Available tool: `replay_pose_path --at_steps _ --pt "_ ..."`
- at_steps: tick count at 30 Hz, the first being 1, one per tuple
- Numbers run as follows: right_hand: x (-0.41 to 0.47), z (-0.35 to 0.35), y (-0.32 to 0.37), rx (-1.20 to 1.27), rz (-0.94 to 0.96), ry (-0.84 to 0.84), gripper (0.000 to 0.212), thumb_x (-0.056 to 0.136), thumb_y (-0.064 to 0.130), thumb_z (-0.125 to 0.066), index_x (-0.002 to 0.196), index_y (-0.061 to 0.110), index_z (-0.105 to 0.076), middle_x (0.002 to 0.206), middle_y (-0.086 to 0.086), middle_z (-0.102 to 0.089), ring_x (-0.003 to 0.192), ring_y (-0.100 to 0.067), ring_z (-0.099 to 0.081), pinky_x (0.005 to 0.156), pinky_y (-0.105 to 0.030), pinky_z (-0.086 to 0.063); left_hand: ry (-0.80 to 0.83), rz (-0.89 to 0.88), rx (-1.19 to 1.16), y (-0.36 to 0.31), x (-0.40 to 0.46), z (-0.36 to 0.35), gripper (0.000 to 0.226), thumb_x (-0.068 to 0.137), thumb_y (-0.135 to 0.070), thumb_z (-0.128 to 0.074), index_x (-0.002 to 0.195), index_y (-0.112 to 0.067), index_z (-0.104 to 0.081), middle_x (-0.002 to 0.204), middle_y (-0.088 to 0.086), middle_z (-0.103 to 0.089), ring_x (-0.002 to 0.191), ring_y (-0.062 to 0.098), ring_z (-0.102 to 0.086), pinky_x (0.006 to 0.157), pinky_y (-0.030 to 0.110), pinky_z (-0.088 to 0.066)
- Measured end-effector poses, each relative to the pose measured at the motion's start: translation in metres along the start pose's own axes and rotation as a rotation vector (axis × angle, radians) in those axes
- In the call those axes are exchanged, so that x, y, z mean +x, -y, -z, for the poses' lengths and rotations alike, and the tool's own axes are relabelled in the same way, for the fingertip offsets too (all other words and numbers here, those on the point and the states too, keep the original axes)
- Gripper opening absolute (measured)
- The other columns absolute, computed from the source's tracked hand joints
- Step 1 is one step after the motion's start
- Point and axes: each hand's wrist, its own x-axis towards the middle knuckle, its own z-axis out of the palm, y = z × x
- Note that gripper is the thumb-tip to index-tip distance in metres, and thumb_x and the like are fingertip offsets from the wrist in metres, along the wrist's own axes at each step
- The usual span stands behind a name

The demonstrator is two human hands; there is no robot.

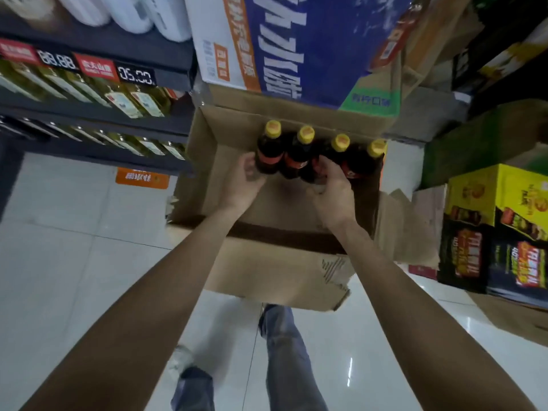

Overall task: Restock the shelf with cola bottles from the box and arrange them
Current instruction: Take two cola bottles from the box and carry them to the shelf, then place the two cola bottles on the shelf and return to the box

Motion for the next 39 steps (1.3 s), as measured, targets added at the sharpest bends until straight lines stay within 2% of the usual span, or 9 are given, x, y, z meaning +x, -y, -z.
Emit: replay_pose_path --at_steps 6,11,17,23,26,29,31,35,39 --pt "0.059 -0.042 -0.014 -0.073 0.050 -0.033 0.080 0.081 0.015 -0.069 0.146 0.015 -0.023 0.149 -0.004 -0.031 0.121 -0.032 -0.052 0.091 -0.050 -0.049 -0.106 0.003 -0.029 0.019 0.077 -0.040 0.073 0.067 -0.030 -0.081 0.129 -0.016 -0.045 0.128 0.004 -0.058 0.120 0.021 -0.055 0.101 0.043 -0.045" --pt "0.077 -0.056 -0.010 -0.305 0.037 -0.109 0.079 0.080 0.025 -0.073 0.142 0.008 -0.026 0.147 -0.010 -0.028 0.104 -0.038 -0.060 0.078 -0.047 -0.051 -0.220 -0.042 0.014 0.023 0.092 -0.053 0.073 0.062 -0.028 -0.086 0.123 -0.011 -0.049 0.124 0.008 -0.061 0.117 0.025 -0.056 0.096 0.043 -0.046" --pt "0.079 -0.059 -0.006 -0.256 0.135 -0.103 0.065 0.079 0.025 -0.074 0.129 0.013 -0.034 0.129 -0.006 -0.055 0.102 -0.034 -0.063 0.070 -0.040 -0.049 -0.255 -0.068 0.009 0.038 0.067 -0.038 0.071 0.058 -0.032 -0.086 0.120 -0.015 -0.056 0.117 0.005 -0.066 0.115 0.024 -0.059 0.097 0.043 -0.047" --pt "0.020 -0.036 0.025 -0.132 0.196 -0.194 0.070 0.066 0.032 -0.082 0.115 0.029 -0.033 0.109 -0.001 -0.066 0.097 -0.030 -0.064 0.072 -0.034 -0.047 -0.392 -0.130 -0.023 0.029 -0.004 0.012 0.070 0.062 -0.034 -0.086 0.122 -0.017 -0.057 0.117 -0.001 -0.066 0.113 0.013 -0.058 0.096 0.021 -0.043" --pt "-0.026 -0.006 0.058 -0.036 0.189 -0.248 0.076 0.060 0.032 -0.086 0.119 0.022 -0.040 0.111 -0.006 -0.061 0.106 -0.030 -0.055 0.086 -0.037 -0.046 -0.436 -0.164 -0.187 0.012 -0.062 0.050 0.063 0.064 -0.026 -0.087 0.118 -0.018 -0.056 0.110 -0.009 -0.062 0.105 0.001 -0.056 0.088 0.004 -0.039" --pt "-0.078 0.017 0.098 0.181 0.156 -0.122 0.080 0.061 0.027 -0.088 0.126 0.020 -0.041 0.122 0.000 -0.048 0.120 -0.014 -0.039 0.090 -0.006 -0.032 -0.455 -0.184 -0.364 0.001 -0.125 0.096 0.060 0.062 -0.020 -0.088 0.109 -0.030 -0.052 0.106 -0.013 -0.062 0.097 -0.008 -0.058 0.085 0.008 -0.043" --pt "-0.112 0.021 0.127 0.314 0.235 -0.033 0.077 0.062 0.022 -0.088 0.125 0.021 -0.043 0.126 0.001 -0.050 0.122 -0.013 -0.044 0.099 -0.013 -0.035 -0.452 -0.227 -0.437 0.002 -0.167 0.128 0.060 0.060 -0.027 -0.087 0.107 -0.037 -0.050 0.106 -0.016 -0.061 0.099 -0.004 -0.060 0.084 0.014 -0.046" --pt "-0.181 0.008 0.187 0.520 0.247 0.229 0.071 0.062 0.004 -0.086 0.114 0.033 -0.048 0.117 0.004 -0.059 0.108 -0.009 -0.059 0.090 -0.027 -0.047 -0.473 -0.236 -0.525 0.019 -0.260 0.190 0.059 0.057 -0.039 -0.078 0.109 -0.029 -0.052 0.103 -0.010 -0.063 0.095 0.000 -0.061 0.080 0.016 -0.048" --pt "-0.260 -0.033 0.244 0.549 0.255 0.400 0.070 0.057 0.023 -0.086 0.111 0.046 -0.049 0.115 0.014 -0.060 0.107 -0.008 -0.058 0.091 -0.027 -0.046 -0.570 -0.180 -0.578 0.066 -0.357 0.249 0.069 0.050 -0.052 -0.080 0.107 -0.020 -0.058 0.094 -0.012 -0.070 0.086 -0.004 -0.064 0.075 0.014 -0.047"
